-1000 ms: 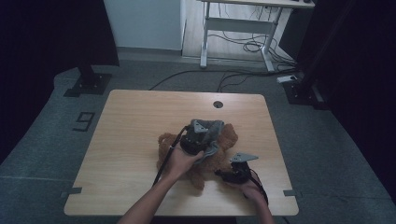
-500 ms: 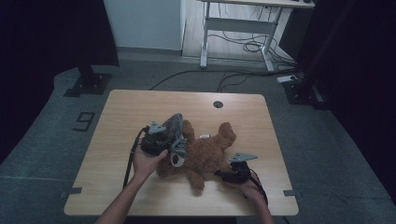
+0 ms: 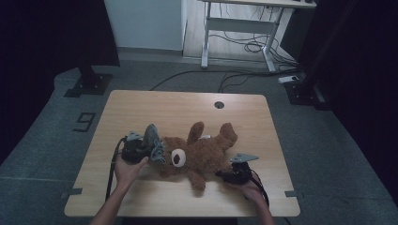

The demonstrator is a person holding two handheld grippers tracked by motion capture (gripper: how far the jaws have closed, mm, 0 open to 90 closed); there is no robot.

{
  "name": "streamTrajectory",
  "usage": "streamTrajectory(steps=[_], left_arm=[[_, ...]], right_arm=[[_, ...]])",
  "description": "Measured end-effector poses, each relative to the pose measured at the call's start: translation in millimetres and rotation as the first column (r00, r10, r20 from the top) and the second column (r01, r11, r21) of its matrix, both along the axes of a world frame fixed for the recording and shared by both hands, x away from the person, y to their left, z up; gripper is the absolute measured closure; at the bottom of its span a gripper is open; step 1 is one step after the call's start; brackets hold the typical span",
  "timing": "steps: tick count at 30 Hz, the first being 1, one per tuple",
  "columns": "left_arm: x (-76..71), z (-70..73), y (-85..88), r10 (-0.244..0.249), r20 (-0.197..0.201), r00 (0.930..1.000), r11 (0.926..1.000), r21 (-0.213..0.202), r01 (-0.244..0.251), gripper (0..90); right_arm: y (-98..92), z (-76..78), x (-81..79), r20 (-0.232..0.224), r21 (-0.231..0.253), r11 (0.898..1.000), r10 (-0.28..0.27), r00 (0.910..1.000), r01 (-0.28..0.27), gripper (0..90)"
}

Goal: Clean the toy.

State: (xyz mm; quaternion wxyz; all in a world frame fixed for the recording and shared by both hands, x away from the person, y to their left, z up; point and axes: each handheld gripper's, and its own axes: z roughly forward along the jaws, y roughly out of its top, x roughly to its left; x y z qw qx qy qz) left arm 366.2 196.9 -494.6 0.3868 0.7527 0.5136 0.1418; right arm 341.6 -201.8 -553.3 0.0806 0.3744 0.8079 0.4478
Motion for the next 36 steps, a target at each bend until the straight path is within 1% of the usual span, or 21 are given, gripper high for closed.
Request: streamTrajectory(steps=[2,3,4,6,8,10,11,13,14,15,16,18,20,23,25,27,29,30,33,35,36], left_arm=[[-0.2,-11.2,-1.1,-0.008,-0.033,0.9994,0.9998,0.017,0.009,78.4],[-0.9,-15.5,-2.8,-0.015,-0.041,0.999,0.9996,0.021,0.016,78.4],[-1.3,-17.6,-4.3,-0.018,-0.043,0.9989,0.9996,0.02,0.019,78.5],[-0.2,-14.3,-5.0,-0.017,-0.042,0.999,0.9999,0.003,0.017,78.6],[0.9,-5.2,-4.2,-0.015,-0.028,0.9995,0.9999,-0.007,0.015,78.6],[0.8,14.6,-3.7,-0.016,0.019,0.9997,0.9997,-0.017,0.016,78.4],[0.7,21.2,-4.0,-0.019,0.034,0.9992,0.9997,-0.016,0.019,78.4],[0.9,40.6,-7.7,-0.025,0.08,0.9965,0.9992,-0.029,0.028,78.4],[1.2,46.8,-9.4,-0.031,0.093,0.9952,0.9989,-0.034,0.034,78.3],[2.2,56.3,-13.7,-0.039,0.113,0.9928,0.9979,-0.047,0.044,78.3],[3.5,62.8,-18.6,-0.046,0.123,0.9913,0.9971,-0.054,0.053,78.2],[7.1,71.3,-30.5,-0.07,0.134,0.9884,0.9956,-0.053,0.078,78.2],[14.4,76.8,-48.3,-0.099,0.138,0.9855,0.9937,-0.039,0.105,78.0],[25.2,75.1,-67.2,-0.115,0.119,0.9861,0.9925,-0.026,0.119,77.9],[30.9,67.8,-75.9,-0.125,0.082,0.9888,0.9917,-0.022,0.127,77.7],[31.8,56.5,-82.2,-0.139,0.052,0.9889,0.99,-0.015,0.14,77.6],[29.9,46.3,-83.4,-0.154,0.034,0.9875,0.9878,-0.019,0.154,77.6],[28.6,43.2,-83.3,-0.152,0.034,0.9878,0.9878,-0.03,0.153,77.6],[23.6,36.9,-79.0,-0.156,0.037,0.9871,0.9855,-0.062,0.158,78.0],[18.7,33.9,-79.0,-0.169,0.039,0.9849,0.9834,-0.061,0.171,78.2],[16.3,33.3,-78.9,-0.17,0.044,0.9845,0.9831,-0.062,0.172,78.3]], right_arm=[[0.1,-0.1,0.0,0.0,0.001,1.0,-0.002,1.0,0.002,55.0],[-0.1,0.0,0.0,-0.001,0.0,1.0,-0.002,1.0,0.002,55.1],[0.0,-0.1,0.1,-0.001,0.002,1.0,-0.002,1.0,0.002,55.0],[0.0,-0.1,0.1,-0.002,0.002,1.0,-0.003,1.0,0.003,55.0],[-0.4,-0.2,0.5,-0.005,0.005,1.0,-0.008,1.0,0.008,55.0],[-0.3,0.0,0.5,-0.003,0.002,1.0,-0.013,0.9999,0.013,55.1],[0.5,0.1,0.7,0.003,-0.002,1.0,-0.016,0.9999,0.016,55.3],[2.6,0.6,1.3,0.02,-0.014,1.0,-0.024,0.9995,0.024,55.8],[4.6,0.9,2.8,0.037,-0.024,0.999,-0.035,0.9987,0.036,56.1],[5.7,1.1,4.0,0.043,-0.027,0.999,-0.043,0.9981,0.044,56.4],[7.5,1.4,6.9,0.055,-0.032,0.998,-0.058,0.9968,0.06,56.7],[10.2,1.6,12.4,0.069,-0.04,0.996,-0.073,0.9949,0.076,56.9],[12.3,1.7,16.8,0.073,-0.044,0.995,-0.091,0.9932,0.094,57.3],[17.1,1.9,22.0,0.08,-0.054,0.992,-0.11,0.9908,0.114,57.7],[19.3,2.1,23.1,0.082,-0.057,0.991,-0.112,0.9903,0.117,57.7],[18.0,2.3,22.7,0.082,-0.063,0.993,-0.099,0.9917,0.104,57.0],[15.2,2.8,20.6,0.075,-0.066,0.994,-0.084,0.9937,0.089,52.9],[12.8,3.0,18.9,0.076,-0.062,0.994,-0.081,0.9938,0.086,48.0],[4.8,4.0,14.1,0.077,-0.034,0.996,-0.08,0.9938,0.083,36.7],[-4.2,8.2,9.6,0.083,0.009,0.997,-0.077,0.9936,0.076,32.8],[-10.3,12.3,6.9,0.091,0.042,0.996,-0.077,0.9929,0.073,30.4]])
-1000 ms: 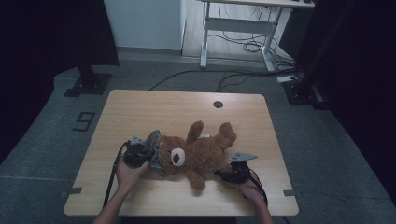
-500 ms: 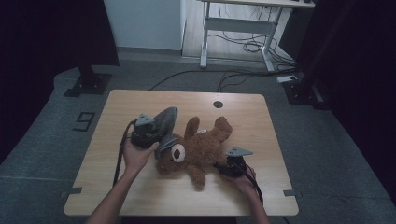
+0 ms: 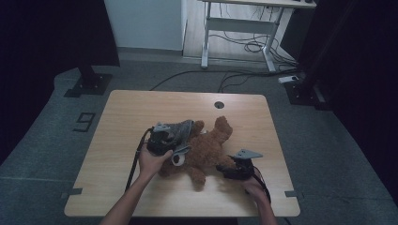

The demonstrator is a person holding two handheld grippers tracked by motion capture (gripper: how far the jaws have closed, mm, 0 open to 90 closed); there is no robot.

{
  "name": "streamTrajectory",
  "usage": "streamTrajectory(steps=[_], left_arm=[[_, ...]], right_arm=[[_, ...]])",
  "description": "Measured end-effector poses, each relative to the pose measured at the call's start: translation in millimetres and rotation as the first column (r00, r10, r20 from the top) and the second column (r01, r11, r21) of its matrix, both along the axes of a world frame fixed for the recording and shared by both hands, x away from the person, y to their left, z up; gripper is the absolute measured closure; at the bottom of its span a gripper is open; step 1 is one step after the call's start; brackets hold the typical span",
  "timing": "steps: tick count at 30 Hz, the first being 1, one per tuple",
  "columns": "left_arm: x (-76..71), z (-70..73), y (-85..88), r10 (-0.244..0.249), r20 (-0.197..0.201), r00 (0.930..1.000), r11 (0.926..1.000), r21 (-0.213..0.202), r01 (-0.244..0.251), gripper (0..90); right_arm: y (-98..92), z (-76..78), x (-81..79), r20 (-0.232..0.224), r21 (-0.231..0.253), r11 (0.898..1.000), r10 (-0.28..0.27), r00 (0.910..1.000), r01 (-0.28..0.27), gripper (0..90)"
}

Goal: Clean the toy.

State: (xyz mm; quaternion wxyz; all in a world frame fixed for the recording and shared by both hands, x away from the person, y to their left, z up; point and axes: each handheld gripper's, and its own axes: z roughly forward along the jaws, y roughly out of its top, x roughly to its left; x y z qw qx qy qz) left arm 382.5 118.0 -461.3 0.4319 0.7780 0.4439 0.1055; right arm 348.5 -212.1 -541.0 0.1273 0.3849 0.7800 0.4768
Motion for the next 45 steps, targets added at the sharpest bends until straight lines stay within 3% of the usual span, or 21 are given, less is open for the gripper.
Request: streamTrajectory(steps=[3,6,13,18,22,24,28,31,37,45], left_arm=[[-6.9,-3.9,0.9,0.002,0.01,1.0,0.9997,-0.023,-0.002,78.5],[-16.7,-9.7,2.1,0.002,0.032,0.9995,0.9988,-0.049,0.0,78.9],[-31.2,-15.9,4.4,-0.009,0.054,0.9985,0.9955,-0.094,0.014,79.1],[-37.9,-18.4,5.1,-0.016,0.069,0.9975,0.9942,-0.105,0.024,79.2],[-41.3,-19.4,5.1,-0.015,0.076,0.997,0.9937,-0.109,0.023,79.2],[-41.7,-19.9,5.9,-0.014,0.073,0.9973,0.9927,-0.118,0.023,79.2],[-44.4,-21.4,6.4,-0.012,0.076,0.997,0.9908,-0.133,0.022,79.2],[-48.0,-21.8,5.7,-0.02,0.083,0.9963,0.9904,-0.135,0.032,79.1],[-59.6,-24.1,4.2,-0.034,0.092,0.9952,0.9879,-0.147,0.047,79.1],[-66.4,-21.6,2.5,-0.047,0.085,0.9953,0.9871,-0.149,0.06,78.8]], right_arm=[[-9.8,10.4,-3.2,0.025,0.046,0.998,-0.037,0.999,0.035,24.8],[-11.4,22.6,-3.3,0.045,0.061,0.996,-0.073,0.9963,0.07,19.4],[-5.4,47.7,14.3,0.057,0.052,0.991,-0.127,0.9903,0.124,15.0],[2.4,61.0,40.7,0.016,0.076,0.982,-0.173,0.9848,0.171,13.8],[10.0,59.4,56.7,-0.031,0.089,0.985,-0.145,0.989,0.147,15.1],[12.0,58.7,59.5,-0.045,0.107,0.985,-0.131,0.9903,0.135,20.0],[8.8,59.4,53.0,-0.032,0.129,0.982,-0.133,0.9906,0.136,42.7],[7.1,56.9,34.3,0.027,0.124,0.978,-0.17,0.9851,0.165,54.4],[3.7,41.7,3.3,0.09,0.131,0.971,-0.211,0.9732,0.199,62.0],[-7.9,21.5,-12.2,0.083,0.132,0.976,-0.183,0.9796,0.171,66.5]])
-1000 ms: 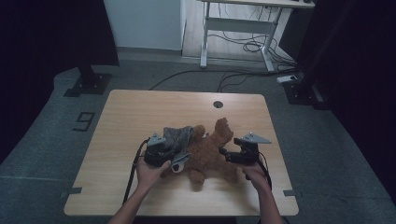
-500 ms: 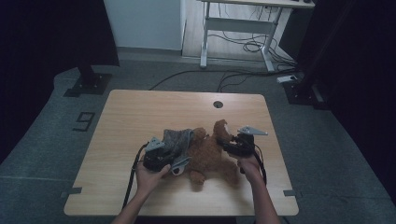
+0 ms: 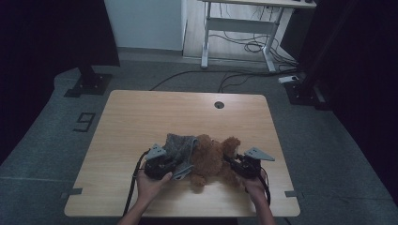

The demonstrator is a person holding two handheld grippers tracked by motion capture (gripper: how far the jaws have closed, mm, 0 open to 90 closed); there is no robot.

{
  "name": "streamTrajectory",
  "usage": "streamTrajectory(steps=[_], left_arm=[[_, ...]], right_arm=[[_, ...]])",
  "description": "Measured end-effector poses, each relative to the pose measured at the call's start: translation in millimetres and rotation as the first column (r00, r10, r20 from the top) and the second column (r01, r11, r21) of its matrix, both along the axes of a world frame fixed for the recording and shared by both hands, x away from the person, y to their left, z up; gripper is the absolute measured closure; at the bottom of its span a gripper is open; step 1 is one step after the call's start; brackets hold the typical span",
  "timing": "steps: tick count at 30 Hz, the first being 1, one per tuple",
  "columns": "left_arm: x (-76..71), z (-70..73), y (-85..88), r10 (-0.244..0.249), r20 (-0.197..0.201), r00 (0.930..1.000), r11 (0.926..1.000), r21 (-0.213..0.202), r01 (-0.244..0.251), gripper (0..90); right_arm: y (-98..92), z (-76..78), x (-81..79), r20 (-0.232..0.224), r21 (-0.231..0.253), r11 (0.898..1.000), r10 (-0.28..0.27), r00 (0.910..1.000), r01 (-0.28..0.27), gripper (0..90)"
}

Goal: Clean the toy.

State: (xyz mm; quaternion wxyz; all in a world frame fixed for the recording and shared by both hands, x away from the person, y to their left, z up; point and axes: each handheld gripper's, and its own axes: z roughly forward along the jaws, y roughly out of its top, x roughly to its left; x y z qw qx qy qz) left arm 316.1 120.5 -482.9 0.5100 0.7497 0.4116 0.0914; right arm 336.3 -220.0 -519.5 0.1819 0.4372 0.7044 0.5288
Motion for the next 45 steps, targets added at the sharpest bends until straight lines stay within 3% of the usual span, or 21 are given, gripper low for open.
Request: streamTrajectory(steps=[4,9,12,16,20,23,25,27,28,30,37,42,45], left_arm=[[-0.1,10.1,0.0,-0.006,-0.015,0.9999,0.9999,-0.016,0.006,77.8],[4.7,35.0,-6.9,-0.003,0.018,0.9998,0.9998,-0.022,0.004,77.7],[8.3,52.5,-21.3,-0.027,0.051,0.9983,0.9993,-0.025,0.029,77.8],[13.6,73.3,-54.8,-0.078,0.095,0.9925,0.9969,-0.004,0.079,77.7],[25.7,79.5,-101.7,-0.141,0.1,0.985,0.9861,0.104,0.13,77.5],[40.8,70.3,-124.0,-0.142,0.046,0.9888,0.9788,0.155,0.134,77.4],[49.3,56.9,-135.7,-0.141,0.002,0.9901,0.9683,0.209,0.137,77.4],[53.0,45.7,-140.2,-0.142,-0.031,0.9893,0.9609,0.235,0.146,77.4],[54.0,36.7,-140.6,-0.138,-0.03,0.99,0.962,0.234,0.141,77.4],[53.8,33.0,-138.0,-0.135,-0.027,0.9905,0.9666,0.216,0.138,77.7],[49.0,36.5,-118.9,-0.12,-0.022,0.9925,0.9741,0.19,0.122,78.1],[47.2,36.8,-79.7,-0.075,-0.025,0.9969,0.985,0.154,0.078,78.1],[43.9,36.4,-56.4,-0.033,-0.009,0.9994,0.9831,0.18,0.034,78.1]], right_arm=[[-3.9,-0.2,-2.6,0.014,-0.011,1.0,0.013,0.9998,-0.012,68.6],[-5.9,-2.3,-2.7,0.022,-0.019,1.0,0.007,0.9997,-0.006,69.1],[-6.4,-2.0,-3.6,0.034,-0.03,0.999,0.013,0.9994,-0.012,69.1],[-5.8,-2.4,-3.4,0.042,-0.031,0.999,0.011,0.999,-0.01,69.1],[-5.8,-2.5,-3.6,0.048,-0.035,0.999,0.015,0.9987,-0.013,69.1],[-5.6,-2.4,-4.2,0.061,-0.041,0.999,0.015,0.998,-0.013,69.1],[-5.9,-2.2,-4.7,0.07,-0.044,0.999,0.018,0.9974,-0.015,69.1],[-6.7,-1.9,-4.7,0.074,-0.044,0.999,0.019,0.9971,-0.016,69.1],[-7.2,-1.6,-4.9,0.07,-0.047,0.999,0.021,0.9973,-0.018,69.3],[-6.9,-2.2,-4.5,0.069,-0.063,0.998,0.02,0.9974,-0.015,69.3],[-8.9,-3.0,-4.1,0.06,-0.056,0.998,0.026,0.9979,-0.022,69.3],[-9.7,-5.2,-3.3,0.055,-0.058,0.998,0.026,0.9981,-0.023,69.3],[-9.3,-6.8,-2.4,0.052,-0.059,0.998,0.025,0.9984,-0.022,69.3]])
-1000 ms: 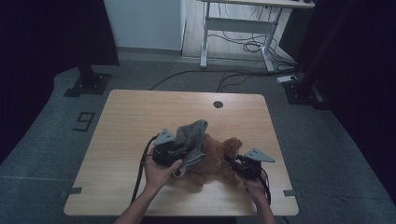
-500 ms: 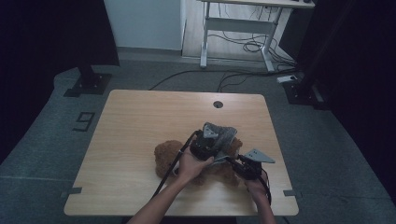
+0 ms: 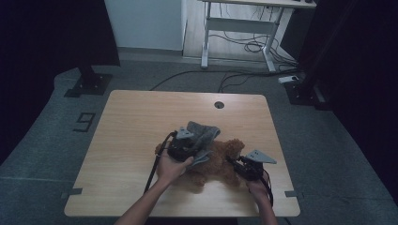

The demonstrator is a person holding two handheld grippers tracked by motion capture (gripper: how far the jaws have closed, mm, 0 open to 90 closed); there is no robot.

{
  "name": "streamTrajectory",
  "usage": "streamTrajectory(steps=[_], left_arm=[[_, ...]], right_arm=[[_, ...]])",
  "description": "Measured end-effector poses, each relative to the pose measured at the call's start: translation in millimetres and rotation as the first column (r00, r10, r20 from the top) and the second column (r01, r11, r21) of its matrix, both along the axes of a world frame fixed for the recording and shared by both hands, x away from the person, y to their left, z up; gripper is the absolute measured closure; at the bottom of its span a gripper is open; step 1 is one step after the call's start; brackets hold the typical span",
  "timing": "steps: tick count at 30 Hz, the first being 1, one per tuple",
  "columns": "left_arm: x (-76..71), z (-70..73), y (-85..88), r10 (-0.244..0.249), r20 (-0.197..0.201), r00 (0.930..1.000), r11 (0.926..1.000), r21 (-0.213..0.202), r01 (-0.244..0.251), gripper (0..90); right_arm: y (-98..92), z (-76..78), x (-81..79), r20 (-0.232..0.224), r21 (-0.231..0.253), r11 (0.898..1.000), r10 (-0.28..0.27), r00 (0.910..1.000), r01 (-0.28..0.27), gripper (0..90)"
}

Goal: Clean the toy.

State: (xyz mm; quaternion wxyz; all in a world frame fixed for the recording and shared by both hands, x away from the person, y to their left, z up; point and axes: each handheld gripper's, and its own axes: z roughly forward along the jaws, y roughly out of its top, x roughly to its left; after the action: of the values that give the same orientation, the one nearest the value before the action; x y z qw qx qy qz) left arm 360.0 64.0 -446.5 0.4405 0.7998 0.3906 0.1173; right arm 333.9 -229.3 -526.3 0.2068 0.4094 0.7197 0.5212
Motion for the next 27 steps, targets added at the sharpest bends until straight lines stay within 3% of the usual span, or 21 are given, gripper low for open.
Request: streamTrajectory(steps=[1,2,5,8,13,19,22,24,27], left_arm=[[-2.2,-1.4,9.6,0.03,0.02,0.9993,0.9986,0.044,-0.031,78.1],[-3.4,-3.7,18.5,0.044,0.029,0.9986,0.9972,0.059,-0.045,78.0],[-6.0,-8.4,43.5,0.053,-0.006,0.9986,0.9983,-0.023,-0.053,78.3],[-11.3,-6.2,62.0,0.077,0.0,0.997,0.9955,-0.055,-0.077,78.2],[-17.5,-5.3,91.2,0.127,-0.002,0.9919,0.9893,-0.072,-0.127,78.1],[-24.0,-22.9,127.7,0.197,-0.029,0.98,0.9792,-0.045,-0.198,77.9],[-24.8,-28.0,136.6,0.2,-0.053,0.9784,0.9773,-0.06,-0.203,77.8],[-24.7,-22.8,136.7,0.198,-0.048,0.9789,0.9769,-0.071,-0.202,78.0],[-25.1,-5.0,123.6,0.183,0.007,0.983,0.9821,-0.045,-0.183,78.1]], right_arm=[[0.1,-0.4,0.1,-0.001,-0.001,1.0,-0.002,1.0,0.002,69.4],[-0.2,-0.8,0.2,-0.004,-0.001,1.0,-0.004,1.0,0.004,69.4],[-1.5,-2.0,0.6,-0.009,0.014,1.0,0.006,0.9999,-0.006,69.4],[-0.1,-2.5,0.1,-0.009,0.004,1.0,0.004,1.0,-0.004,69.4],[-0.9,-3.3,-0.2,-0.013,0.004,1.0,0.002,0.9999,-0.002,69.5],[-0.9,-3.6,0.2,-0.015,0.001,1.0,-0.002,0.9999,0.002,69.5],[-0.8,-4.1,0.7,-0.016,0.002,1.0,-0.004,0.9999,0.004,69.5],[-0.9,-4.2,1.0,-0.015,0.001,1.0,-0.006,0.9999,0.006,69.6],[-1.3,-4.5,1.1,-0.013,-0.001,1.0,-0.013,0.9998,0.013,69.6]])
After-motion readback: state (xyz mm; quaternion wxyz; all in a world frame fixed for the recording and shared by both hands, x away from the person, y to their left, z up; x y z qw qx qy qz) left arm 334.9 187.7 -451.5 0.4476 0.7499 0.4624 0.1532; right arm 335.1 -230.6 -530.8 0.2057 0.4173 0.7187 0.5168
